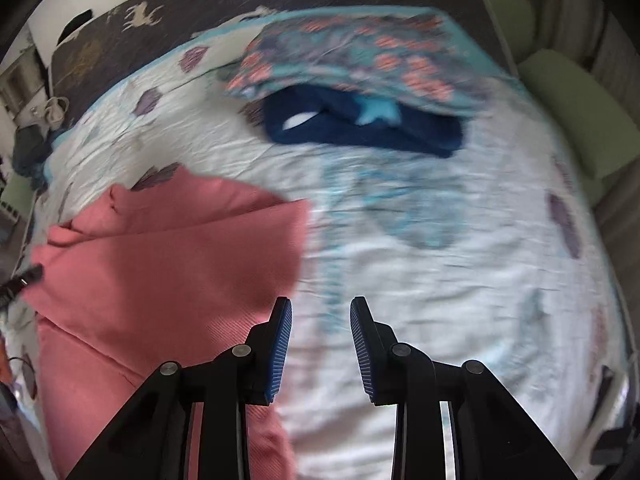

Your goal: Fold small clothes

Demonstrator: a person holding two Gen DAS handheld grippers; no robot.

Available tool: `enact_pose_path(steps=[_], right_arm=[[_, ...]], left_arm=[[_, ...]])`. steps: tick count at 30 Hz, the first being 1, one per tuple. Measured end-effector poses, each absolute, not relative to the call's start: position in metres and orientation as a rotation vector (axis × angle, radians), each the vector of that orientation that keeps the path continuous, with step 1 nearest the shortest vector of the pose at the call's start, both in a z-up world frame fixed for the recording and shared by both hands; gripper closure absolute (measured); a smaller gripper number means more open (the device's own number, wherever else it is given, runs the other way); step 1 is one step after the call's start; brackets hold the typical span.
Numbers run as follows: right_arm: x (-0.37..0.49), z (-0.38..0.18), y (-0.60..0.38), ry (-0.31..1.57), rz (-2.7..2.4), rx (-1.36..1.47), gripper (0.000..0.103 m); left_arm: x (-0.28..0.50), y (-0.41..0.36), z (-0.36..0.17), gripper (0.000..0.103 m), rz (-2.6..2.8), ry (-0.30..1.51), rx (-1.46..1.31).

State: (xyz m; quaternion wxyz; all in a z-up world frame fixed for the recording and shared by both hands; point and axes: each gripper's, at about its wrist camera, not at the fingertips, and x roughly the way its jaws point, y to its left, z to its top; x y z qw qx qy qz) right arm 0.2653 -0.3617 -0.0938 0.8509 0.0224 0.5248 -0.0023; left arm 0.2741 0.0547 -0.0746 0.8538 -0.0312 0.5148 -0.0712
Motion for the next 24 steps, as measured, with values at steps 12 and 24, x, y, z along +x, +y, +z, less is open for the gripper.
enact_pose_path(steps=[12, 24], right_arm=[[0.226, -0.072, -0.317, 0.991, 0.084, -0.050, 0.072], [0.226, -0.123, -0.329, 1.015, -0.003, -0.067, 0.052]], left_arm=[[0.253, 0.044, -0.037, 0.076, -0.216, 0.923, -0.103], [0.246, 0.025, -0.084, 0.071, -0.145, 0.958, 0.076]])
